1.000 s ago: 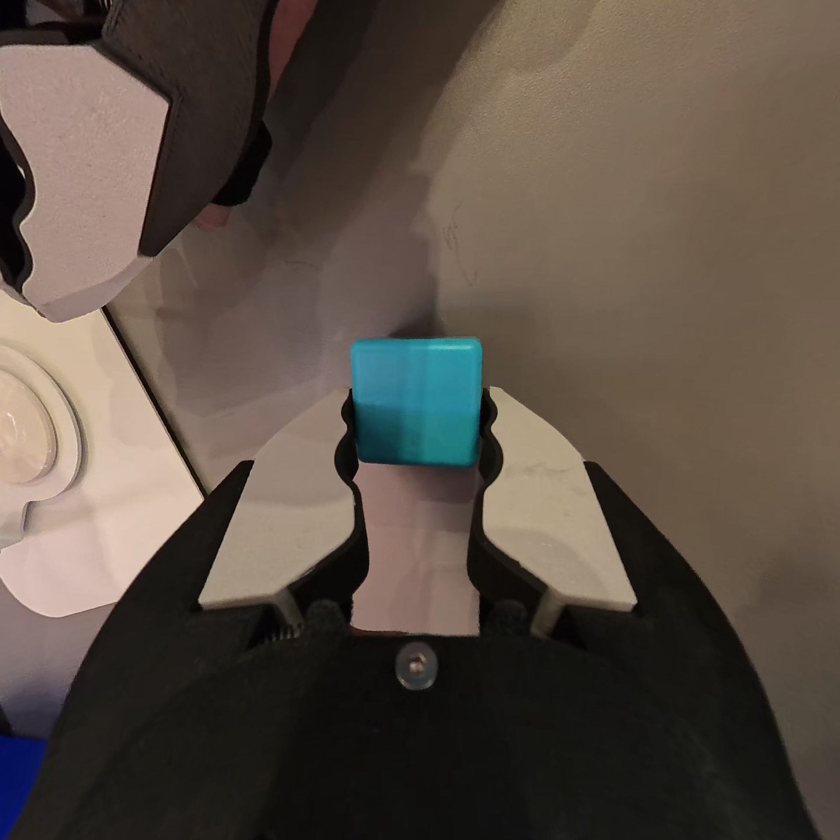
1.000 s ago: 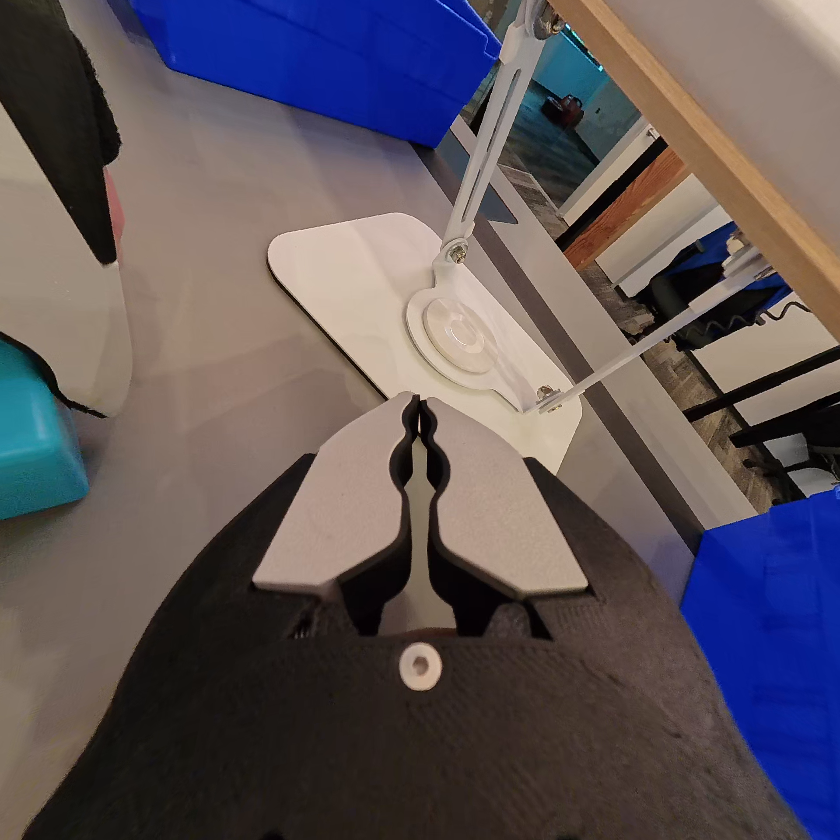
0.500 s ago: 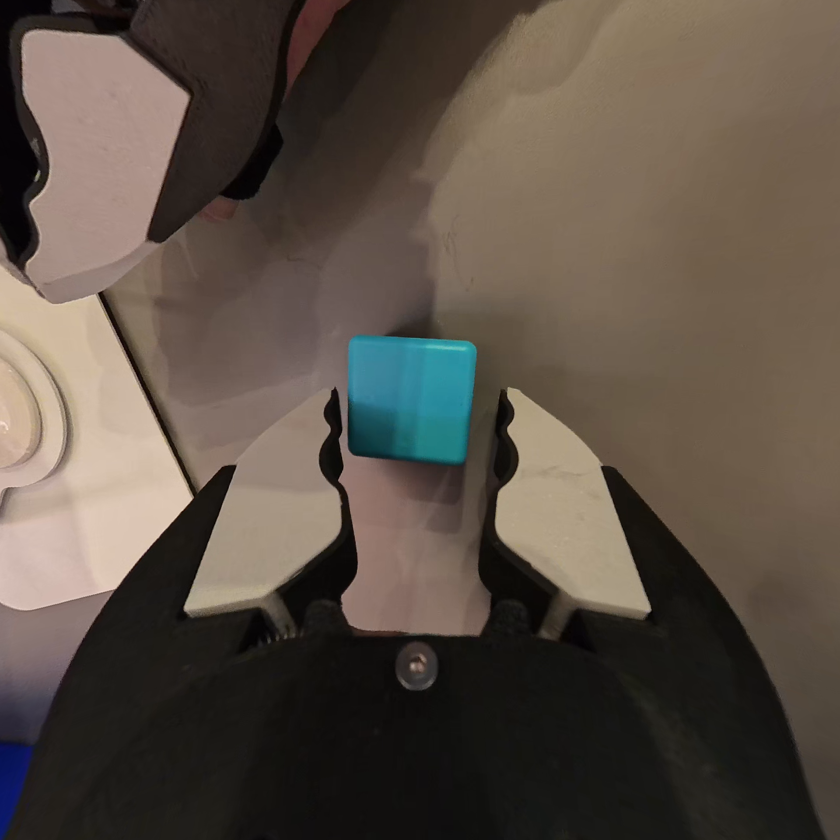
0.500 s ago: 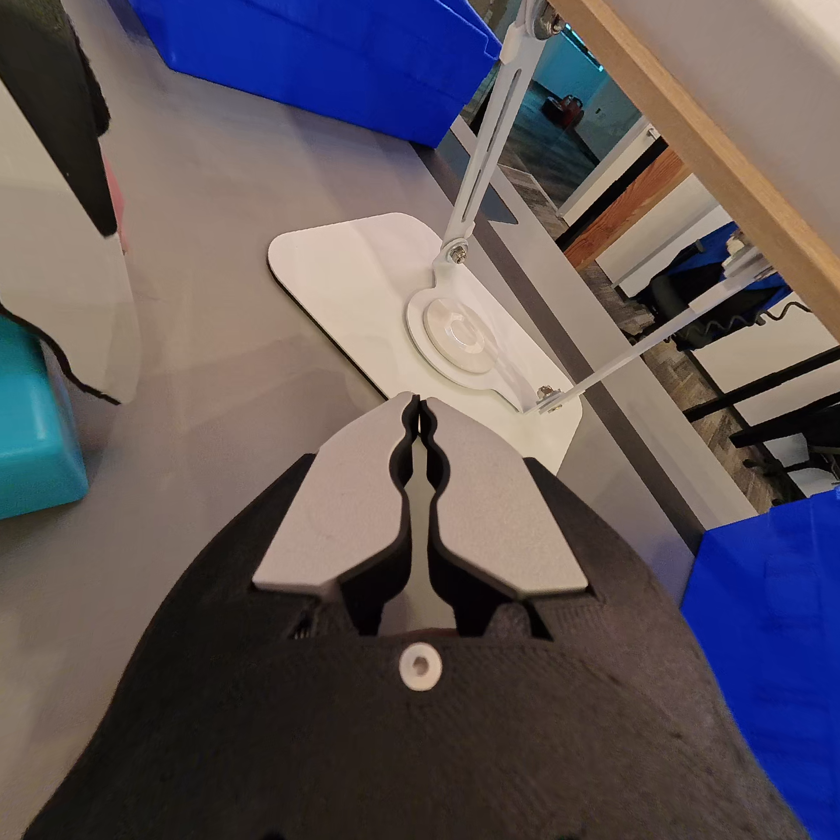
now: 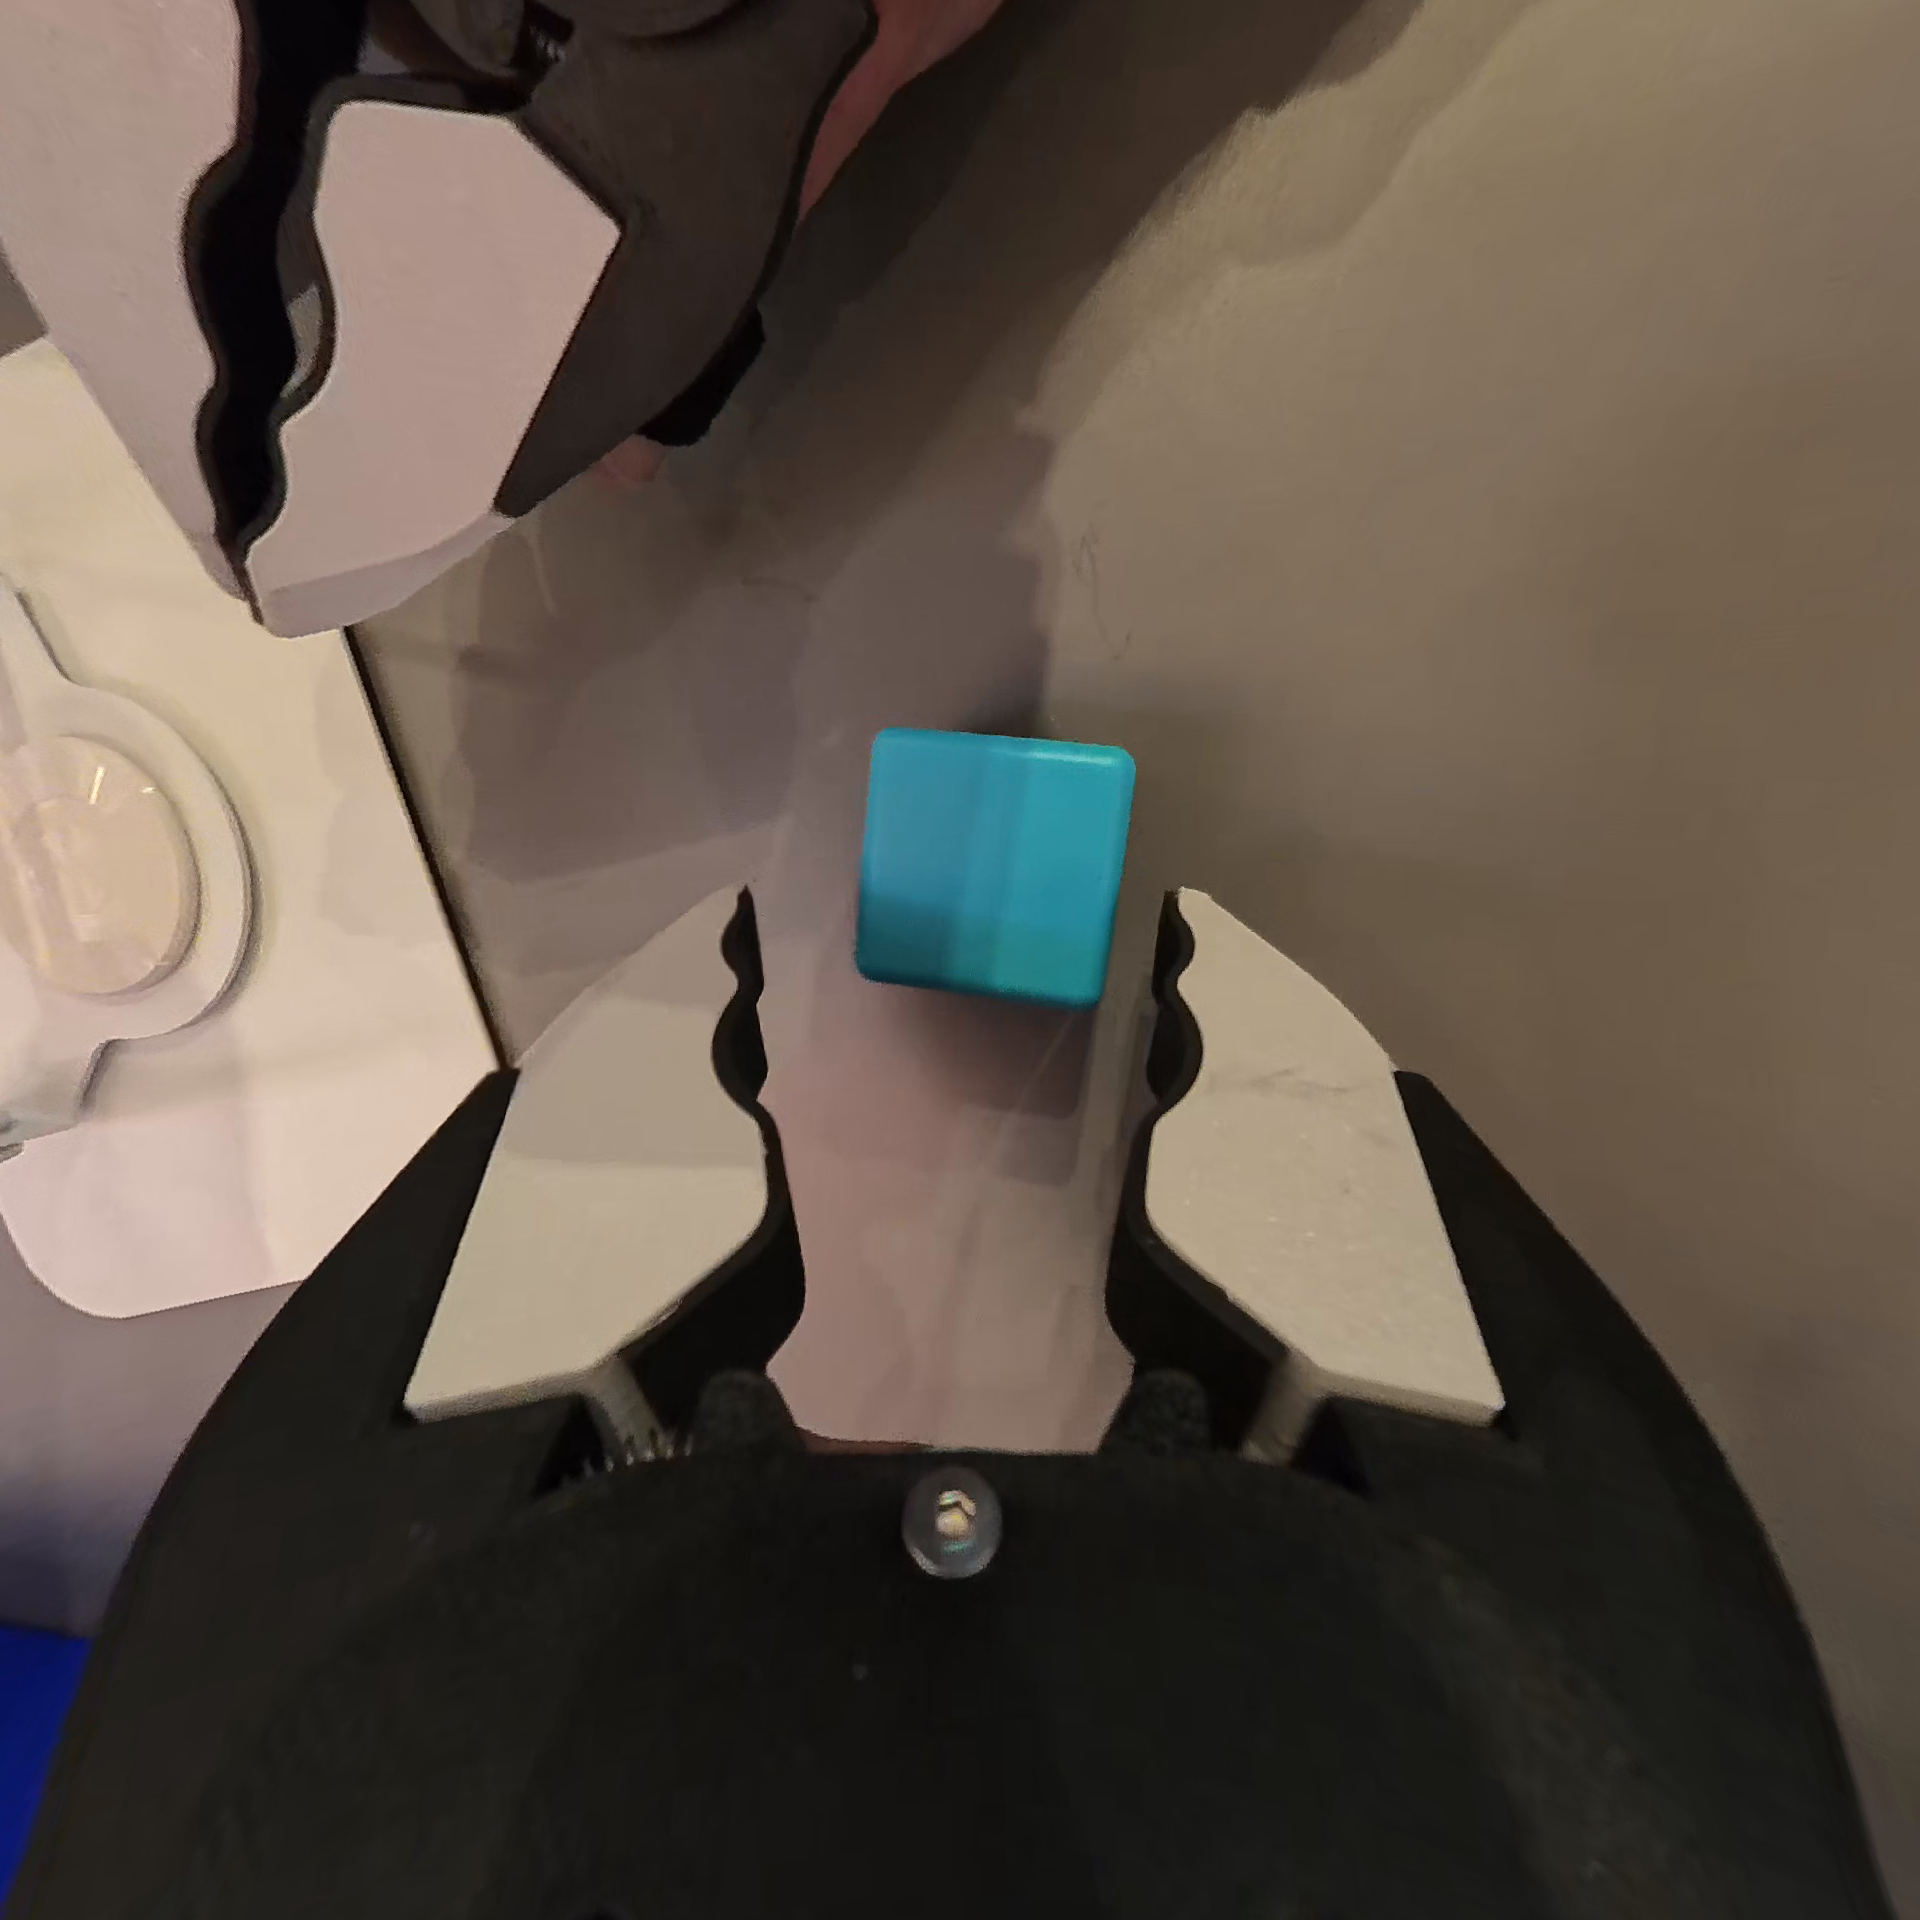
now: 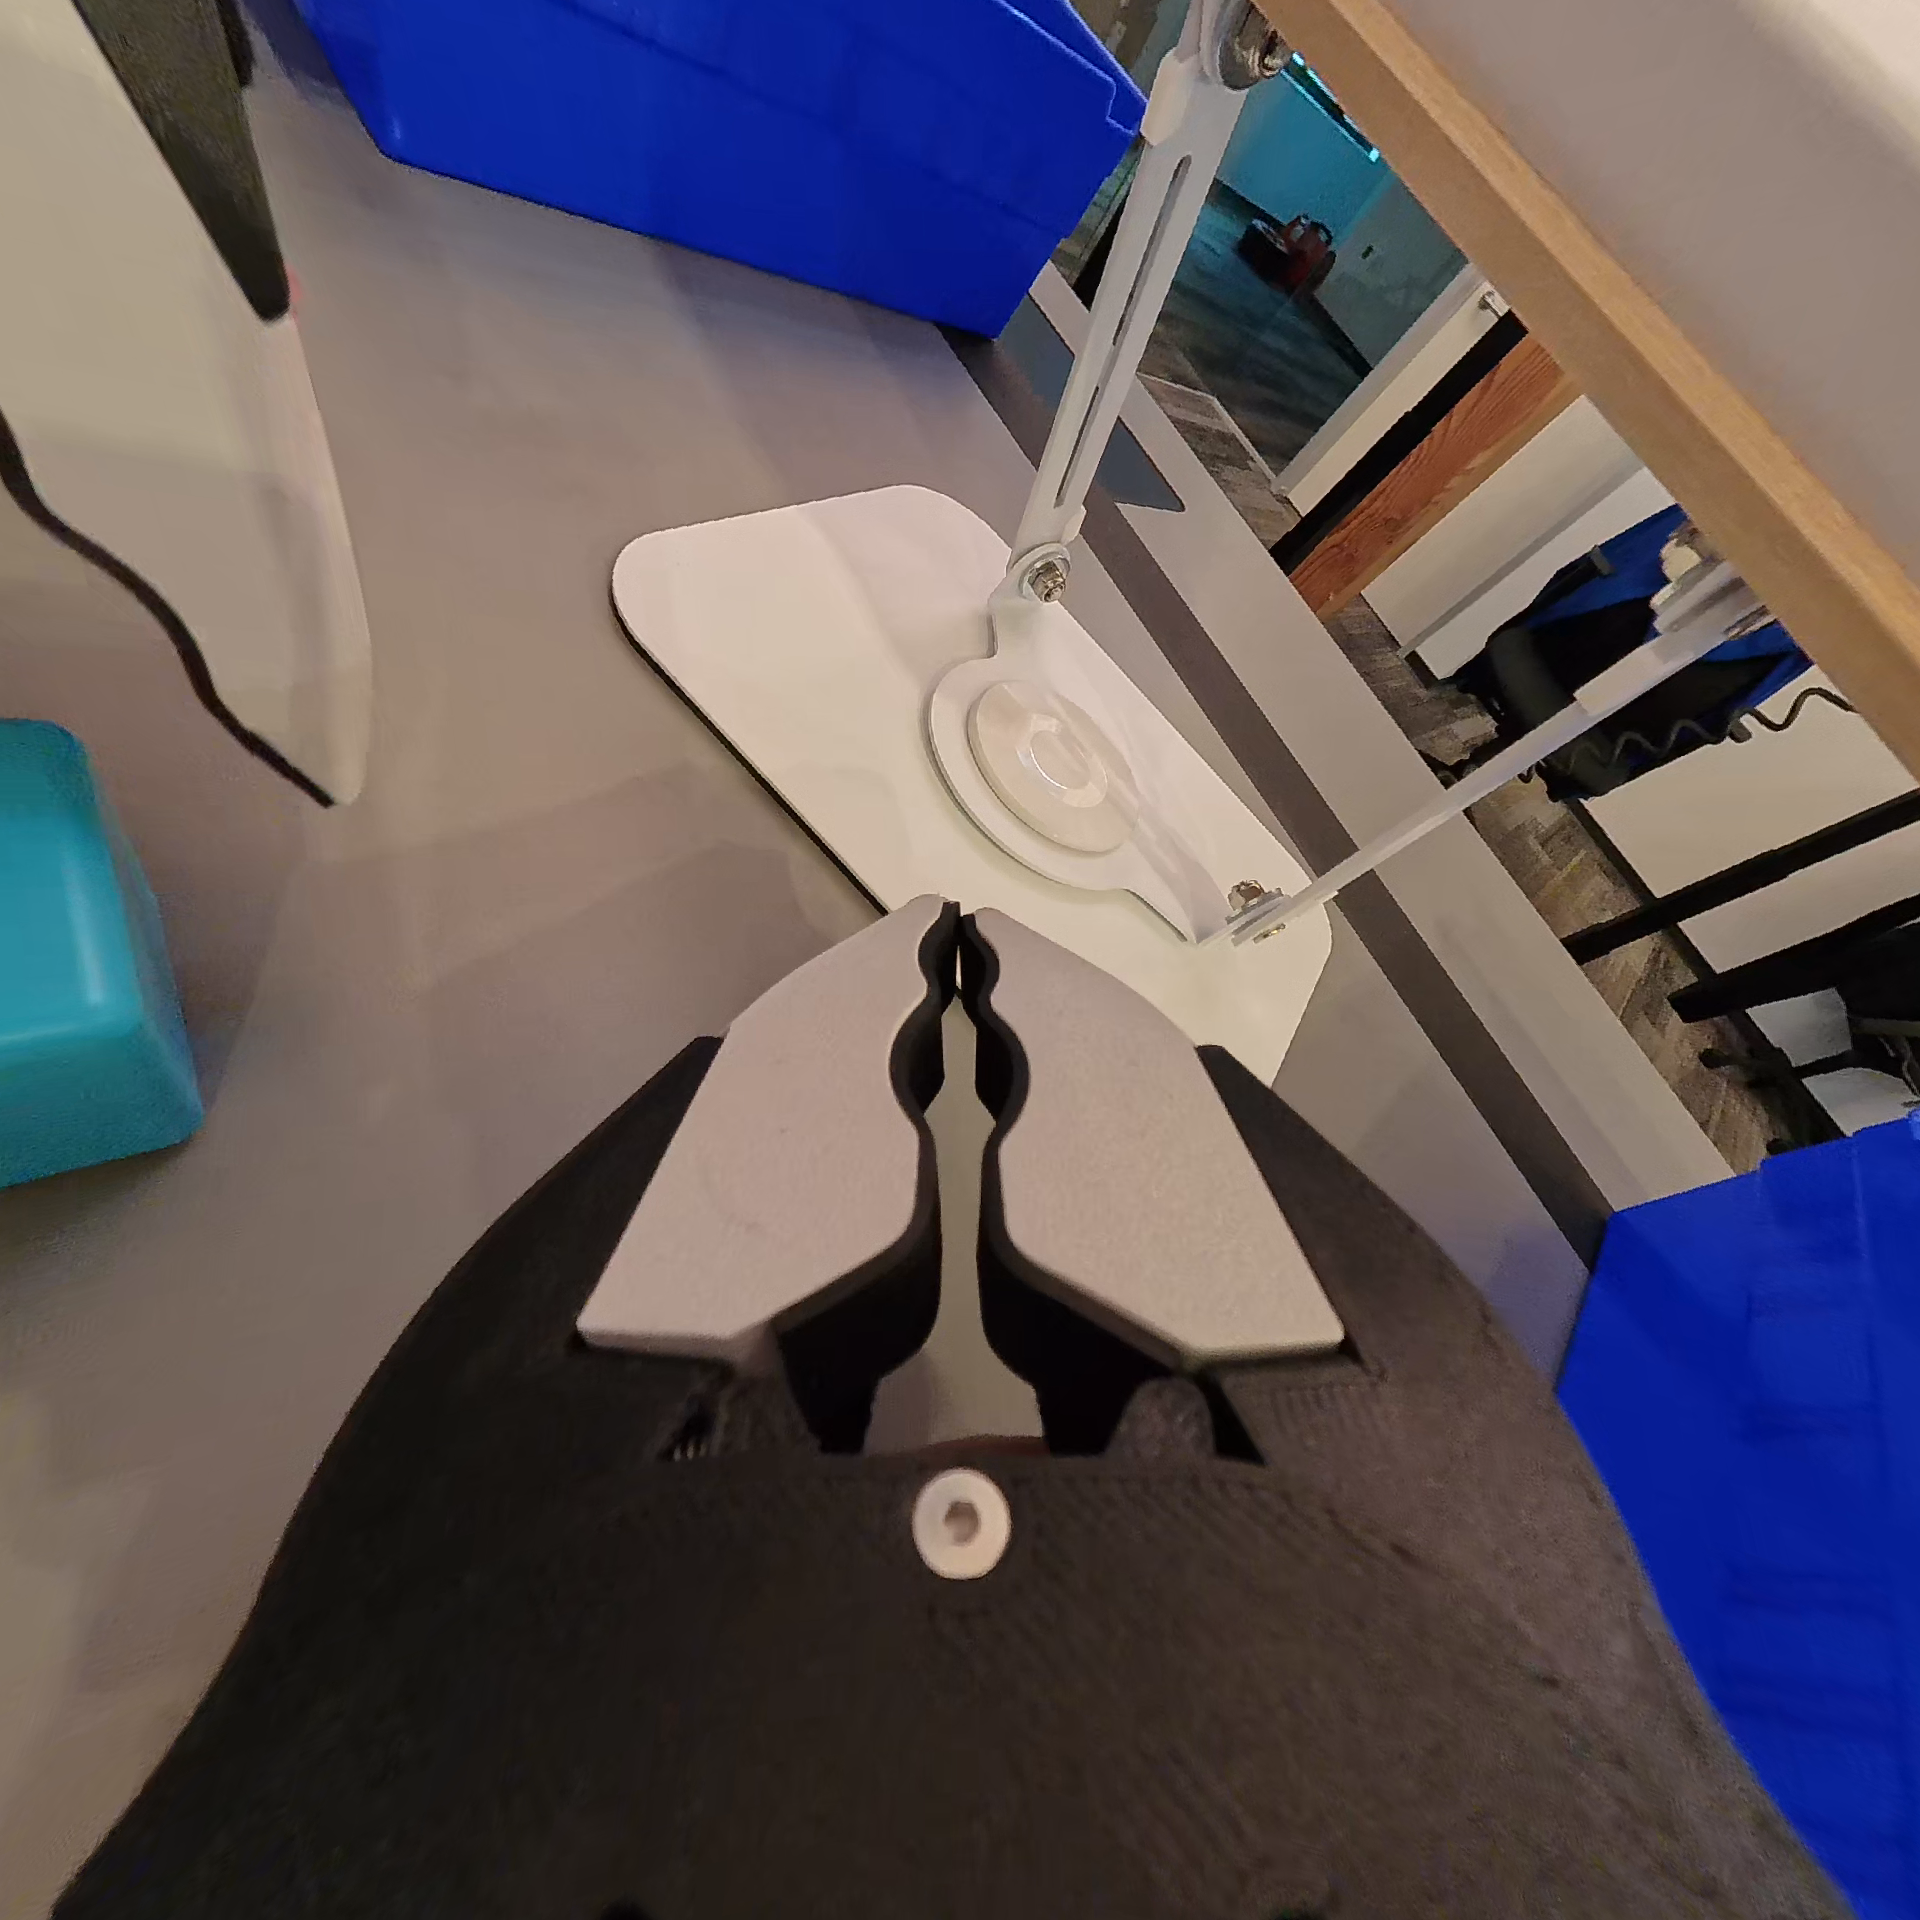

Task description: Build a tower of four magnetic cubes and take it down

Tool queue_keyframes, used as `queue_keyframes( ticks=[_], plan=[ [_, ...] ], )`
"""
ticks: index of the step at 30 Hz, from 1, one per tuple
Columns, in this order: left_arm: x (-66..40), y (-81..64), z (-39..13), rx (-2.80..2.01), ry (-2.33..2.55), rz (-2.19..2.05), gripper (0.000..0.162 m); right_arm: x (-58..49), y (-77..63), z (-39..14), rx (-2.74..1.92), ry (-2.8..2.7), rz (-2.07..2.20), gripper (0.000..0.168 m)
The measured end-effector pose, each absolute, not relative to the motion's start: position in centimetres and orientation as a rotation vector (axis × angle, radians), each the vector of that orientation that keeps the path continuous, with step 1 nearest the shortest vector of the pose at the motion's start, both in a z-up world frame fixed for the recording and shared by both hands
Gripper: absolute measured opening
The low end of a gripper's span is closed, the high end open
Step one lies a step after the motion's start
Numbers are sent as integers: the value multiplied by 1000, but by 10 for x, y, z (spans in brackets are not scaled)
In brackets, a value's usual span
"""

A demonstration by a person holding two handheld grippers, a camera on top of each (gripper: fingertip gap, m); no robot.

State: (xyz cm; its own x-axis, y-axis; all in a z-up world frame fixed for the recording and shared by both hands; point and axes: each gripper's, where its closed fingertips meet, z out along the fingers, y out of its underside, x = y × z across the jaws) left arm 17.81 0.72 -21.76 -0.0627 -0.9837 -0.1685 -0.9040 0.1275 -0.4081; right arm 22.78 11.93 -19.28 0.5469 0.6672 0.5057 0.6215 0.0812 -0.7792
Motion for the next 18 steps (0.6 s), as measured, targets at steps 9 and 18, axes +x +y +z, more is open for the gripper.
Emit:
queue_keyframes(
  ticks=[9,18],
  plan=[
    [161,18,-187,-1796,1883,-285,74,228,119,-193,-1599,-1119,52,0],
    [117,35,-162,-1793,1684,-239,64,228,119,-193,-1600,-1120,54,0]
  ],
)
